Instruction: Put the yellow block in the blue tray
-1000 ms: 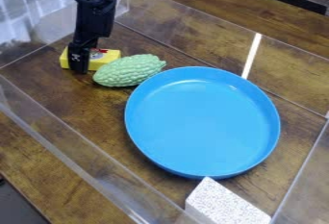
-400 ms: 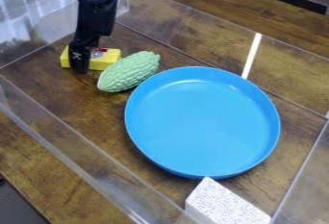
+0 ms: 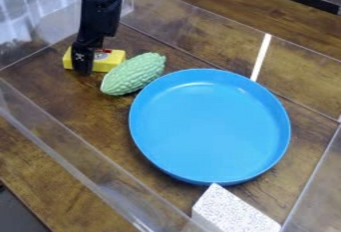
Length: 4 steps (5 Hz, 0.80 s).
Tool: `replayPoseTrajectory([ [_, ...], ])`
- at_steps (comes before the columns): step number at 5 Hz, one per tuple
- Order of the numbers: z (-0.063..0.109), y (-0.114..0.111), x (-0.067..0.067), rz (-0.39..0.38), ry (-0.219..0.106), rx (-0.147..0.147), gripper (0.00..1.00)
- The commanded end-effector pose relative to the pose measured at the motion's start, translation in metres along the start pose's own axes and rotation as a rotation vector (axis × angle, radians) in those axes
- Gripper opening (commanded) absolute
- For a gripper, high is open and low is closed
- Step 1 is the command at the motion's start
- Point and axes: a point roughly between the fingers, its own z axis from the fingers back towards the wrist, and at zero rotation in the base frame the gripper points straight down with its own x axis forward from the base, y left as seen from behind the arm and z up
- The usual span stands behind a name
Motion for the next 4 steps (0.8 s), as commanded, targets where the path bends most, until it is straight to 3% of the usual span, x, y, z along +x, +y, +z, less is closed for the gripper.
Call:
replayPoseTrajectory([
  [1,0.0094,0.0046,0.0071,-0.028,-0.012,0.031,1.0],
  [4,0.013,0.0063,0.0084,-0.035,-0.018,0.043,1.0],
])
